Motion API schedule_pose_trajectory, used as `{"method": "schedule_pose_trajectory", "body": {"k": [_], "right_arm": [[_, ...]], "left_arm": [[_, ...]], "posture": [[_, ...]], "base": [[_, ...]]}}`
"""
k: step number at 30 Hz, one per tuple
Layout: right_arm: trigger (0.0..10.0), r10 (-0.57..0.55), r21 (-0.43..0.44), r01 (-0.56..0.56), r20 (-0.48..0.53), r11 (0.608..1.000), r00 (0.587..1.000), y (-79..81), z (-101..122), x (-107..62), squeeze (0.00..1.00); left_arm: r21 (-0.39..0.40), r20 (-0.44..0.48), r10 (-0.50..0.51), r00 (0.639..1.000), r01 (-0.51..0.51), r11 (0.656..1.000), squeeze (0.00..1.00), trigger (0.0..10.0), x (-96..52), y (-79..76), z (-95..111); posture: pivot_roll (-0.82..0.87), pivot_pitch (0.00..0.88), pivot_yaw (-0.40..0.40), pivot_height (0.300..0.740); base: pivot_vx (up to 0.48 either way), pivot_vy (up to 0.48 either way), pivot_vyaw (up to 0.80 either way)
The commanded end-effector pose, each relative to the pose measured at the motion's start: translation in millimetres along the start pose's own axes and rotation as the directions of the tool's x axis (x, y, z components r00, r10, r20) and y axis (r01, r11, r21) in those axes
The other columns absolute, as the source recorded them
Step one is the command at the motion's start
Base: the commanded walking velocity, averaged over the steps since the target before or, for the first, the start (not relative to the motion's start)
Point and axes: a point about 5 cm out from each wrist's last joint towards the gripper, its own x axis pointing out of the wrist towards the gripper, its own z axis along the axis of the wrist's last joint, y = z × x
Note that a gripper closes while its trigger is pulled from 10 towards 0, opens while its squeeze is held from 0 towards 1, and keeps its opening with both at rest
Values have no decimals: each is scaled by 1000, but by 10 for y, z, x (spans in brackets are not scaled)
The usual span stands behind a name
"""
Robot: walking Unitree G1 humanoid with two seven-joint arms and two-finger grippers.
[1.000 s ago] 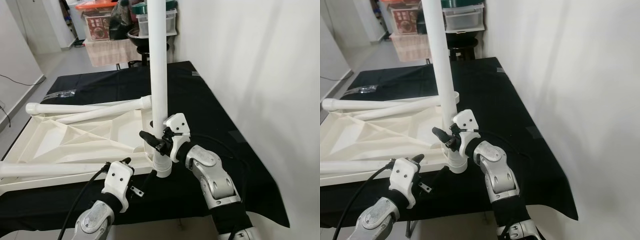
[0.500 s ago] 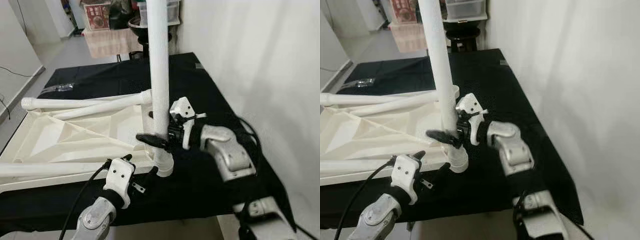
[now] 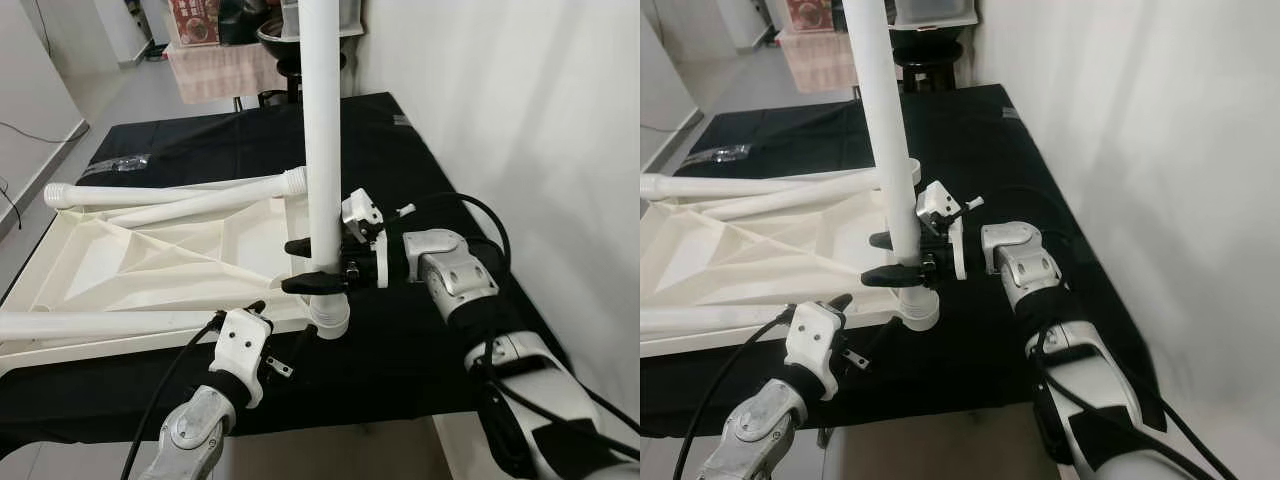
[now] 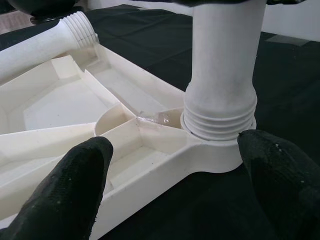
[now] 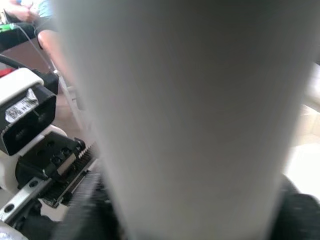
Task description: Building children table
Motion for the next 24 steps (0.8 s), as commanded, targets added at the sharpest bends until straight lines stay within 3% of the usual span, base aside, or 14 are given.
{"method": "schedule_pose_trajectory", "body": {"k": [1,4,11,12,13,14,15,16,17,18,19,24], "right_arm": [[0,52,-9,-52,-10,999,999,17,-5,64,0],[0,50,-9,-50,-6,999,999,9,-12,54,0],[0,-92,-29,93,12,995,996,-34,-97,-45,0],[0,-177,-72,179,27,981,984,-13,-132,-24,0],[0,-177,-72,179,27,981,984,-13,-132,-24,0],[0,-517,-21,518,43,855,855,-81,-201,30,0],[0,-661,39,661,11,750,750,70,-350,109,0],[0,-661,39,661,11,750,750,70,-350,109,0],[0,-746,79,745,-23,663,666,199,-438,125,0],[0,-746,79,745,-23,663,666,199,-438,125,0],[0,-766,75,768,-53,636,640,264,-473,136,0],[0,-759,-4,760,-42,650,650,149,-378,88,0]], "left_arm": [[1,-12,-3,1000,3,1000,0,10000,-22,-7,-21],[1,-12,-4,1000,4,1000,0,10000,-22,-7,-22],[-1,-9,-5,1000,5,1000,0,10000,-30,-14,-12],[-1,-8,-4,1000,4,1000,0,10000,-42,-13,-6],[-1,-8,-4,1000,4,1000,0,10000,-42,-13,-6],[3,-7,-2,1000,2,1000,0,10000,-55,-5,0],[7,-7,-1,1000,1,1000,0,10000,-61,-5,11],[7,-7,-1,1000,1,1000,0,10000,-61,-5,11],[10,-6,-1,1000,1,1000,0,10000,-63,-5,18],[10,-6,-1,1000,1,1000,0,10000,-63,-5,18],[15,-7,-1,1000,1,1000,0,10000,-68,-4,16],[8,-9,-7,1000,7,1000,0,10000,-64,-3,10]], "posture": [[16,54,35,740],[14,54,35,740],[10,65,28,740],[7,76,16,740],[7,76,16,740],[5,84,20,740],[15,101,25,740],[15,101,25,740],[15,101,25,740],[15,101,25,740],[-12,94,33,740],[-1,88,20,740]], "base": [[0,0,0],[0,0,0],[0,0,0],[0,0,0],[0,0,0],[0,0,0],[0,0,0],[0,0,0],[0,0,0],[0,0,0],[0,0,0],[0,0,0]]}}
